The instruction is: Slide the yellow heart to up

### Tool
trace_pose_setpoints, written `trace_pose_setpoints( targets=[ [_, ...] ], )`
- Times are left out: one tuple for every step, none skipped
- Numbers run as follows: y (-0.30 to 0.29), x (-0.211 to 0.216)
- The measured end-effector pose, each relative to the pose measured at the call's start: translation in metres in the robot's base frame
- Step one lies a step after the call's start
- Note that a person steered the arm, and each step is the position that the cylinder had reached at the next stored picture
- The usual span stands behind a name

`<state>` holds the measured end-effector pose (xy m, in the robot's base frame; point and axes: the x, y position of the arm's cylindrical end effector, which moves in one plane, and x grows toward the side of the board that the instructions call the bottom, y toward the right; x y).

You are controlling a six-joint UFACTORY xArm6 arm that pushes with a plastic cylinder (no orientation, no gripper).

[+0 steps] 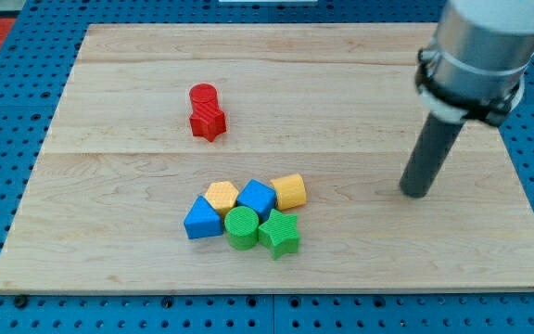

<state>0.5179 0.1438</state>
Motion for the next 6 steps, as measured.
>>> trace_pose_setpoints(
  targets=[
    [-0.072, 0.003],
    [-0.127, 0.001],
    [-0.161, 0.0],
    [-0.191, 0.001],
    [-0.19, 0.001],
    [-0.095, -0.034]
  ],
)
